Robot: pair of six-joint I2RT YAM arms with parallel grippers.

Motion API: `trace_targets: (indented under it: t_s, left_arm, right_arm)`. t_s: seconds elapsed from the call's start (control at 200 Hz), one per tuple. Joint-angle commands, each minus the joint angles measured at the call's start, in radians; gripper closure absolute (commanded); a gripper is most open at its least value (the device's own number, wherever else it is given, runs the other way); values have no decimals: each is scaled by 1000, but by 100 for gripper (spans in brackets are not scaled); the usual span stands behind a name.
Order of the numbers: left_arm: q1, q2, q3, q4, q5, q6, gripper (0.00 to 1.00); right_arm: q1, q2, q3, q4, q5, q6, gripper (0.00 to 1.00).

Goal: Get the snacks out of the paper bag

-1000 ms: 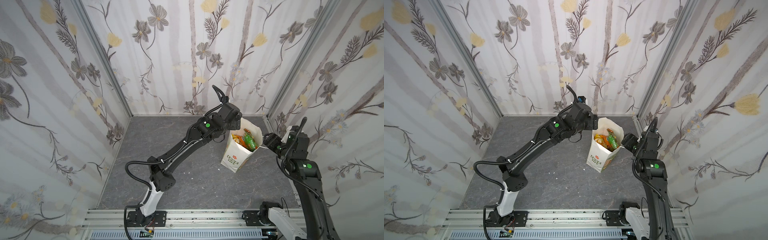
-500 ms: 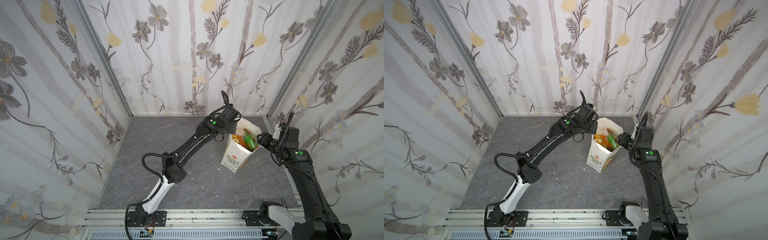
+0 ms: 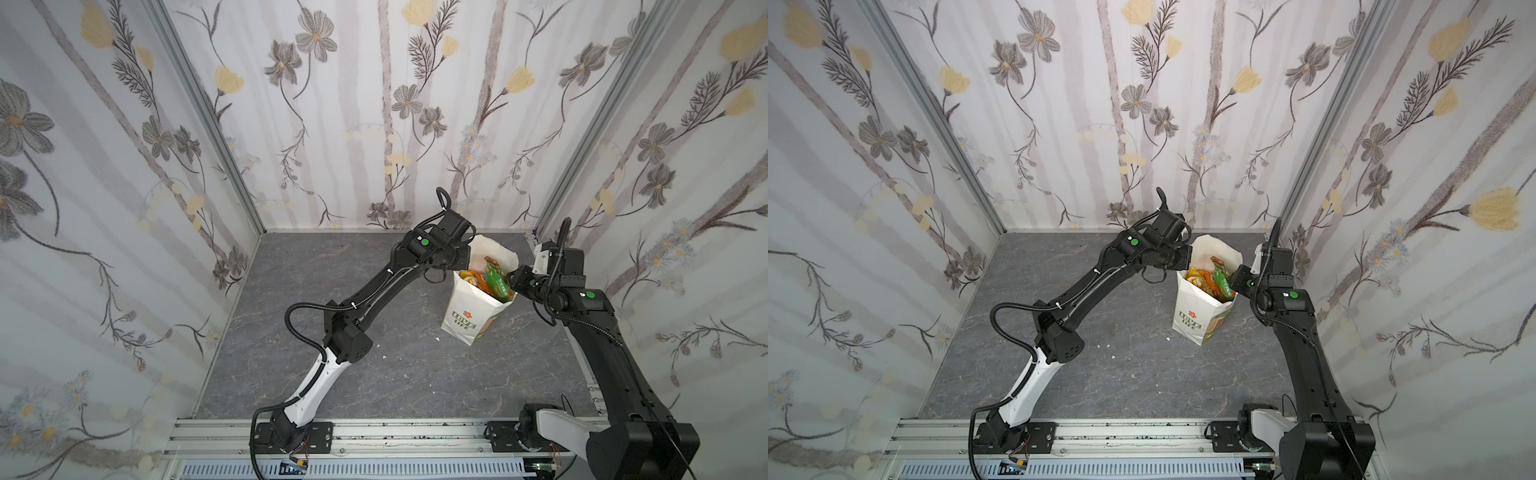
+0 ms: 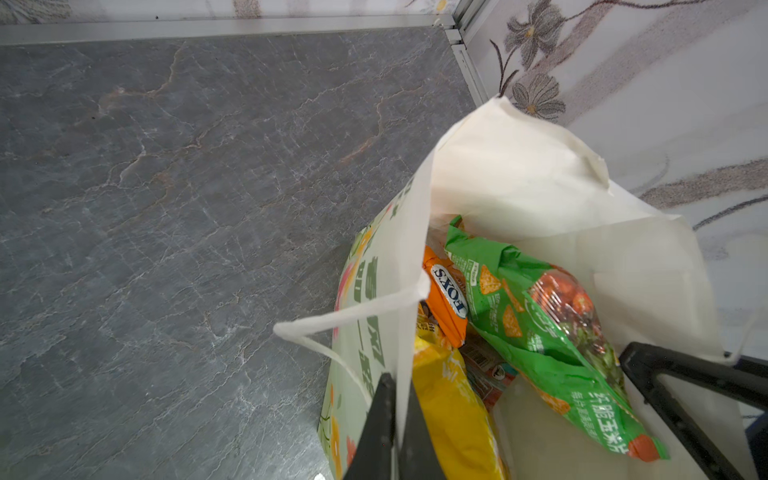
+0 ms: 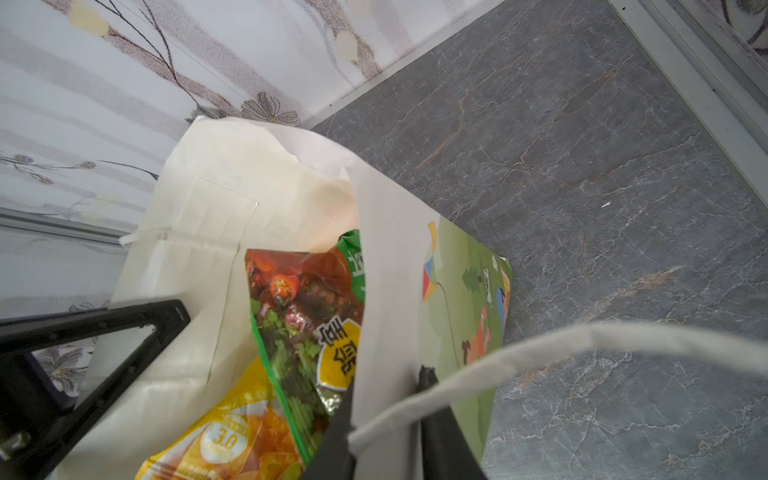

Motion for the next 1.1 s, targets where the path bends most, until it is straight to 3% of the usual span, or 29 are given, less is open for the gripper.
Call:
trace_targets:
  t_s: [0.0,0.115,0.37,0.5,0.649,0.749,0.889,1.094]
  left_arm:
    - [-6,-68,-49,-55,16,-23,100]
    - [-15,-209,-235,0,-46,-25,100]
    - [-20,-637,-879,227,-117,-116,100]
    - [-25,-810,-1091,277,-165,-180,100]
    - [-24,-949,-1208,277,-230,-214,100]
    - [-19,-1011,-1284,286,-281,-203,86]
    - [-4,-1056,-1323,305,-275,-187,71]
    - [-2,-1141,-1321,317,-273,-158,60]
  right_arm:
    - [24,5,2,19,-50,-6,84]
    - [75,0,-8,33,-92,19,89]
    - [285,-12,-5,94,-145,91,92]
    - [399,23,41,86,-128,101,91]
    - [494,37,66,93,-92,140,87]
    - [526,25,59,106,-70,160,82]
    - [537,9,63,86,-34,164,61]
    - [537,-47,110,16,58,148,44]
